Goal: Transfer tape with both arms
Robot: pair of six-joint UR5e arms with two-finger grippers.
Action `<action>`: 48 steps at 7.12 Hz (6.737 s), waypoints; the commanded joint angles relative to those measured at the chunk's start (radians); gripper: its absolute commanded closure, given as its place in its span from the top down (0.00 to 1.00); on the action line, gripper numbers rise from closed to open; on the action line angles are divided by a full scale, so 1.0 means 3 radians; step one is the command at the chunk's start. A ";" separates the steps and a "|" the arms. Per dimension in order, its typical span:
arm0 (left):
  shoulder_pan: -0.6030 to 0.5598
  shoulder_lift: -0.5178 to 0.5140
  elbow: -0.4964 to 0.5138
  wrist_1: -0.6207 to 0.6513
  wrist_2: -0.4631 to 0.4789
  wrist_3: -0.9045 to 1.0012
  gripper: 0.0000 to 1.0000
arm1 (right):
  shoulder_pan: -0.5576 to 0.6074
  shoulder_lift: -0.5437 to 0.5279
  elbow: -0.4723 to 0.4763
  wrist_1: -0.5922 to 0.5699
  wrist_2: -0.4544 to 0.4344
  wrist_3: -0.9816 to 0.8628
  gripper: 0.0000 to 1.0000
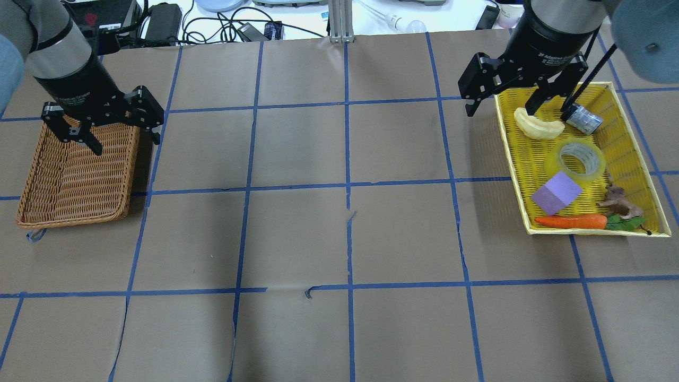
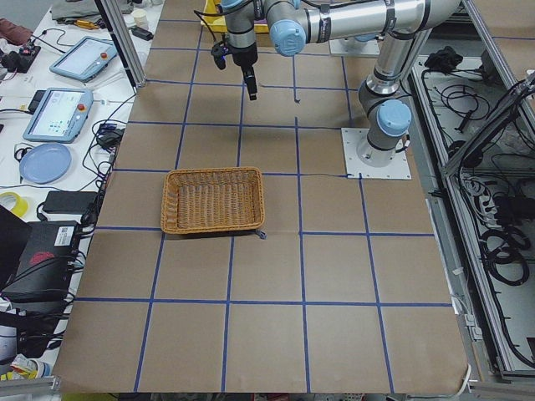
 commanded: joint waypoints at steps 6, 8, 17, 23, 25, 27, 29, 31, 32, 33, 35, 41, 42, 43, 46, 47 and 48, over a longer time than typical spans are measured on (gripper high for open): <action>-0.0101 0.0053 0.0061 -0.0099 -0.0212 -0.0049 1.00 | 0.0026 0.0005 0.0030 -0.0436 -0.0251 0.0055 1.00; -0.0208 0.0139 0.0193 -0.0124 -0.0455 0.0042 1.00 | 0.0021 0.0036 0.0030 -0.0431 -0.0246 0.0014 1.00; -0.0582 0.0216 0.0056 -0.0140 -0.0004 -0.0019 1.00 | 0.0030 0.0026 0.0030 -0.0406 -0.0251 -0.0001 1.00; -0.0582 0.0247 -0.0005 -0.0140 0.0001 -0.0019 1.00 | -0.0056 0.0096 -0.0051 -0.0360 -0.0256 -0.0153 1.00; -0.0582 0.0252 -0.0031 -0.0140 0.0016 -0.0013 1.00 | -0.0697 0.0372 -0.0256 -0.0136 -0.0296 -0.1095 1.00; -0.0582 0.0257 -0.0036 -0.0140 0.0042 -0.0013 1.00 | -0.1118 0.0678 -0.0145 -0.0414 -0.0292 -0.2323 1.00; -0.0582 0.0262 -0.0036 -0.0140 0.0027 -0.0013 1.00 | -0.1440 0.1062 0.0243 -0.1264 -0.0292 -0.3172 1.00; -0.0582 0.0272 -0.0021 -0.0140 0.0022 -0.0013 1.00 | -0.1569 0.1150 0.0576 -0.1744 -0.0307 -0.3509 0.88; -0.0582 0.0283 -0.0041 -0.0165 0.0047 -0.0013 1.00 | -0.1631 0.1267 0.0562 -0.1786 -0.0282 -0.3418 0.87; -0.0582 0.0313 -0.0041 -0.0190 0.0057 -0.0013 1.00 | -0.1636 0.1405 0.0526 -0.1832 -0.0276 -0.3260 0.87; -0.0582 0.0247 -0.0046 -0.0175 0.0037 -0.0008 1.00 | -0.1636 0.1467 0.0541 -0.1945 -0.0297 -0.3161 0.76; -0.0577 0.0313 -0.0169 -0.0155 0.0067 0.0038 1.00 | -0.1636 0.1437 0.0491 -0.1904 -0.0317 -0.3064 0.00; -0.0577 0.0308 -0.0169 -0.0155 0.0067 0.0038 1.00 | -0.1631 0.1401 0.0389 -0.1889 -0.0337 -0.3029 0.00; -0.0577 0.0303 -0.0169 -0.0155 0.0067 0.0038 1.00 | -0.1596 0.1320 0.0241 -0.1661 -0.0353 -0.2877 0.00; -0.0557 0.0323 -0.0286 -0.0135 0.0052 0.0038 1.00 | -0.0903 0.1181 -0.0331 -0.0883 -0.0348 -0.1821 0.00; -0.0511 0.0314 -0.0271 -0.0124 0.0057 0.0043 1.00 | -0.0576 0.1206 -0.0363 -0.0836 -0.0318 -0.1331 0.00; -0.0389 0.0288 -0.0251 -0.0043 0.0062 0.0114 1.00 | -0.0279 0.1247 -0.0353 -0.0845 -0.0307 -0.0961 0.00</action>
